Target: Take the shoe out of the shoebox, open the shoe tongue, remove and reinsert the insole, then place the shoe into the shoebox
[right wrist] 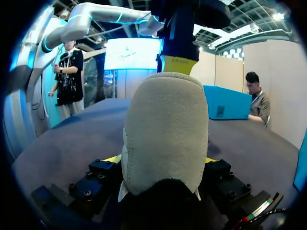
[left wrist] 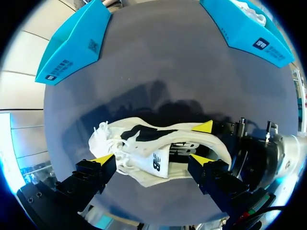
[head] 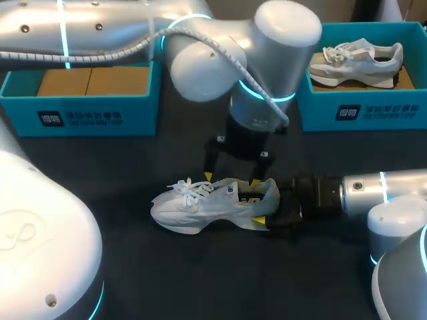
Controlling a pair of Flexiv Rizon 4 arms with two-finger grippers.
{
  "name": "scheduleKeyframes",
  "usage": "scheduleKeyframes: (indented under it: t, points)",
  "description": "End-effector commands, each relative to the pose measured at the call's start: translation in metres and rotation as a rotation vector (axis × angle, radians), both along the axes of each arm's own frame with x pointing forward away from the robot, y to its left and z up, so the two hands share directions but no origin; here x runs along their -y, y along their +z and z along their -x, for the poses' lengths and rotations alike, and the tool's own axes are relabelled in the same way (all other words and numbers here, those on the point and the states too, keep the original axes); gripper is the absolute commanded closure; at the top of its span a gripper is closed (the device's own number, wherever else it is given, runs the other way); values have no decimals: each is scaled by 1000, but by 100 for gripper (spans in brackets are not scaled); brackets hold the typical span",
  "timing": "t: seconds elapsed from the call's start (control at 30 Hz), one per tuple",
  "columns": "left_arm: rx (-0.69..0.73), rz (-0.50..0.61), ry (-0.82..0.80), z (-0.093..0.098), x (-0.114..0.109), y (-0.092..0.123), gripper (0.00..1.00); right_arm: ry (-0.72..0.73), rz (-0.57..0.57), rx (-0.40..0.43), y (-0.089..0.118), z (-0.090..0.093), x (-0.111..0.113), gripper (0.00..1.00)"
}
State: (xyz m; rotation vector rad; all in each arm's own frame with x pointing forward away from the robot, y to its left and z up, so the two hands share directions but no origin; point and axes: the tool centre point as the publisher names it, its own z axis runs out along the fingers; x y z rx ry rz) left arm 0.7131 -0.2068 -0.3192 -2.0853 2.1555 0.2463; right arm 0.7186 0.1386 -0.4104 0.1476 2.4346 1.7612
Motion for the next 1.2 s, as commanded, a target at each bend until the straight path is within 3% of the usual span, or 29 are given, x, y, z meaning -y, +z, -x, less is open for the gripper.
scheduleKeyframes:
  t: [0.03, 0.8, 1.2]
  points:
    - [2, -20, 7, 0, 5, -11, 0, -1, 2, -1, 2, 0, 0, 100]
    - [-26, -123, 8, 4, -16, -28, 1, -1, 2, -1, 2, 0, 0, 100]
    - [-26, -174, -17, 5, -23, -31, 36, -1, 2, -1, 2, 0, 0, 100]
